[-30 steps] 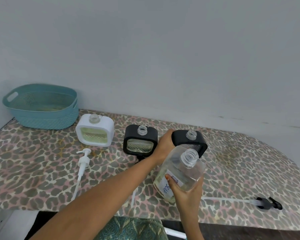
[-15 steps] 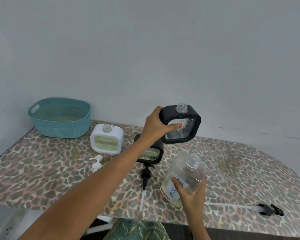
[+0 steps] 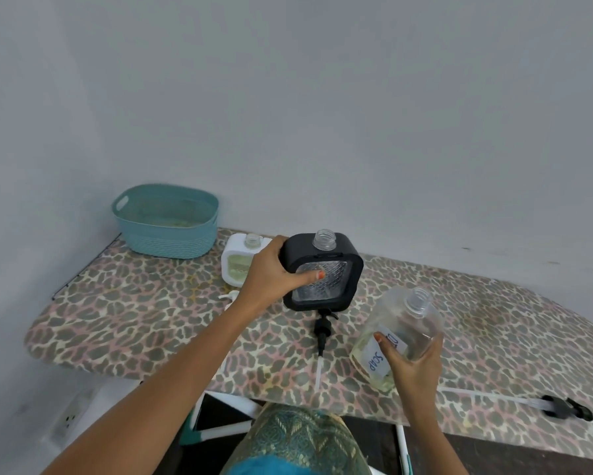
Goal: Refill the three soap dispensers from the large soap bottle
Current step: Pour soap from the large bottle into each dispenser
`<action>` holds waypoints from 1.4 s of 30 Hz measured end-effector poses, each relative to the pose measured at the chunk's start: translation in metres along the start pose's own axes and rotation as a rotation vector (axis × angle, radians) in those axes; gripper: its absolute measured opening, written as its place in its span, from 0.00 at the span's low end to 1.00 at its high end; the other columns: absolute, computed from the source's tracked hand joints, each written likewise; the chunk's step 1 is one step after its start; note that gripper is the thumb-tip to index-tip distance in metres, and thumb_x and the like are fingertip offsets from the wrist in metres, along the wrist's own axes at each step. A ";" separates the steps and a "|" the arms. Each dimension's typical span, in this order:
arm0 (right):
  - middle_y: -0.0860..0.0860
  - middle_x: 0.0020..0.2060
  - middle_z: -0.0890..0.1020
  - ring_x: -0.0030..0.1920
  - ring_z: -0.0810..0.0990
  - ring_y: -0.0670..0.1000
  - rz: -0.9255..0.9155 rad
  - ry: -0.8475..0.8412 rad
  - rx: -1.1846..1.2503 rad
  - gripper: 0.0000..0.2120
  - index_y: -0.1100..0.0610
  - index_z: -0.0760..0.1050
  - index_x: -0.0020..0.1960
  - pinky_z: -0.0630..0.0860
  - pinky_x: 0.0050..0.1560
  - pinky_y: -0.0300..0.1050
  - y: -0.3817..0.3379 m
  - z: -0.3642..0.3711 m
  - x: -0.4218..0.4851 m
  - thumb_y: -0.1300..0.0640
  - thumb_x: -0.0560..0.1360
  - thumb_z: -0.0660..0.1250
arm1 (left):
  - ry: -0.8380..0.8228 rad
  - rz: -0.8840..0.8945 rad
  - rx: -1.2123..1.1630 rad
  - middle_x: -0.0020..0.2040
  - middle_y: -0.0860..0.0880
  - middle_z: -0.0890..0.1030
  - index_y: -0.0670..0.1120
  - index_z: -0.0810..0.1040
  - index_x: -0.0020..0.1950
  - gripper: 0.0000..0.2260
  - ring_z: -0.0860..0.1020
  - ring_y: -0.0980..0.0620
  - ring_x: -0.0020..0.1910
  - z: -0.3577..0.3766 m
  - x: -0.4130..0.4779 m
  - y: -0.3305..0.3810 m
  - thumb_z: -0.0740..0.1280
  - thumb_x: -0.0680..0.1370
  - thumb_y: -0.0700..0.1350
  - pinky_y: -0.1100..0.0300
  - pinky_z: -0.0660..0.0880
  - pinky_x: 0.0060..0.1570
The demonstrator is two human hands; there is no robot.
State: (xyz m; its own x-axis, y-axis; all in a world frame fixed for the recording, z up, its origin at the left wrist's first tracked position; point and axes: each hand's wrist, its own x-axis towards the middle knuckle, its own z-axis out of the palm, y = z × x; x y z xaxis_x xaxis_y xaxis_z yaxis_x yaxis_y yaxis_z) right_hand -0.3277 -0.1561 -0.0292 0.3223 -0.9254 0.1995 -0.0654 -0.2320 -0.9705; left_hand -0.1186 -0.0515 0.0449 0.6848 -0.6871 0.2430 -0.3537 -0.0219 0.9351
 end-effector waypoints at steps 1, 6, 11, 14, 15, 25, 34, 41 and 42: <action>0.53 0.59 0.76 0.59 0.76 0.54 -0.018 0.004 -0.006 0.35 0.39 0.65 0.58 0.75 0.58 0.59 0.000 0.000 0.000 0.48 0.57 0.78 | 0.000 -0.007 -0.006 0.49 0.51 0.80 0.50 0.72 0.53 0.23 0.79 0.52 0.50 -0.002 -0.004 -0.004 0.78 0.63 0.45 0.57 0.77 0.52; 0.50 0.54 0.77 0.56 0.77 0.54 -0.070 0.014 -0.001 0.29 0.44 0.67 0.55 0.76 0.57 0.61 0.000 0.000 0.004 0.53 0.58 0.76 | -0.027 -0.024 -0.010 0.51 0.49 0.81 0.49 0.73 0.54 0.23 0.79 0.52 0.51 -0.008 -0.020 -0.019 0.78 0.63 0.44 0.56 0.77 0.53; 0.49 0.50 0.76 0.51 0.77 0.51 -0.168 0.012 -0.094 0.30 0.48 0.67 0.54 0.77 0.53 0.55 -0.012 0.003 0.007 0.53 0.58 0.79 | -0.075 -0.039 -0.031 0.51 0.50 0.81 0.50 0.74 0.54 0.23 0.80 0.52 0.51 -0.016 -0.033 -0.032 0.78 0.63 0.42 0.55 0.77 0.54; 0.47 0.51 0.75 0.49 0.75 0.47 -0.277 -0.042 -0.165 0.38 0.52 0.67 0.58 0.73 0.49 0.39 -0.034 0.003 0.013 0.42 0.53 0.78 | -0.119 -0.026 -0.047 0.50 0.52 0.81 0.54 0.73 0.51 0.23 0.80 0.55 0.50 -0.022 -0.038 -0.036 0.79 0.62 0.41 0.57 0.78 0.53; 0.48 0.53 0.75 0.50 0.74 0.48 -0.325 -0.065 -0.219 0.42 0.56 0.67 0.61 0.71 0.48 0.36 -0.041 0.003 0.017 0.43 0.53 0.79 | -0.135 -0.021 -0.050 0.50 0.53 0.81 0.55 0.73 0.51 0.23 0.80 0.56 0.50 -0.024 -0.039 -0.037 0.79 0.62 0.41 0.58 0.77 0.53; 0.56 0.54 0.78 0.51 0.73 0.46 -0.743 -0.277 -0.551 0.33 0.52 0.63 0.62 0.70 0.48 0.39 -0.078 0.009 0.042 0.40 0.62 0.69 | -0.300 -0.006 -0.033 0.52 0.49 0.81 0.48 0.75 0.55 0.29 0.80 0.55 0.51 -0.041 -0.045 -0.041 0.79 0.58 0.55 0.59 0.78 0.52; 0.61 0.51 0.81 0.53 0.74 0.51 -1.030 -0.333 -0.756 0.29 0.58 0.66 0.60 0.72 0.49 0.47 -0.076 0.006 0.051 0.41 0.66 0.64 | -0.423 -0.019 0.031 0.52 0.50 0.81 0.49 0.75 0.55 0.32 0.80 0.54 0.52 -0.049 -0.048 -0.039 0.76 0.56 0.59 0.56 0.77 0.54; 0.60 0.49 0.82 0.48 0.82 0.60 -1.121 -0.355 -0.859 0.28 0.59 0.67 0.59 0.77 0.46 0.51 -0.076 0.002 0.057 0.42 0.67 0.64 | -0.451 -0.016 0.058 0.52 0.49 0.81 0.46 0.75 0.55 0.30 0.80 0.54 0.51 -0.047 -0.049 -0.036 0.76 0.58 0.57 0.54 0.77 0.55; 0.60 0.49 0.82 0.48 0.82 0.60 -1.127 -0.359 -0.872 0.28 0.58 0.67 0.59 0.77 0.47 0.51 -0.076 0.001 0.057 0.41 0.67 0.64 | -0.453 -0.015 0.059 0.52 0.49 0.81 0.46 0.75 0.55 0.29 0.80 0.54 0.51 -0.046 -0.049 -0.035 0.77 0.58 0.56 0.54 0.77 0.55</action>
State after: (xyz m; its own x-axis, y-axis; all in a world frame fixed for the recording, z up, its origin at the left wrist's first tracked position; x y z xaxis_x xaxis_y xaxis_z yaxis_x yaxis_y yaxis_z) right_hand -0.3029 -0.1910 0.0554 0.7920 -0.0442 0.6090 -0.1208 -0.9890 0.0854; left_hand -0.1103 0.0162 0.0120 0.3470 -0.9344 0.0802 -0.3912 -0.0665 0.9179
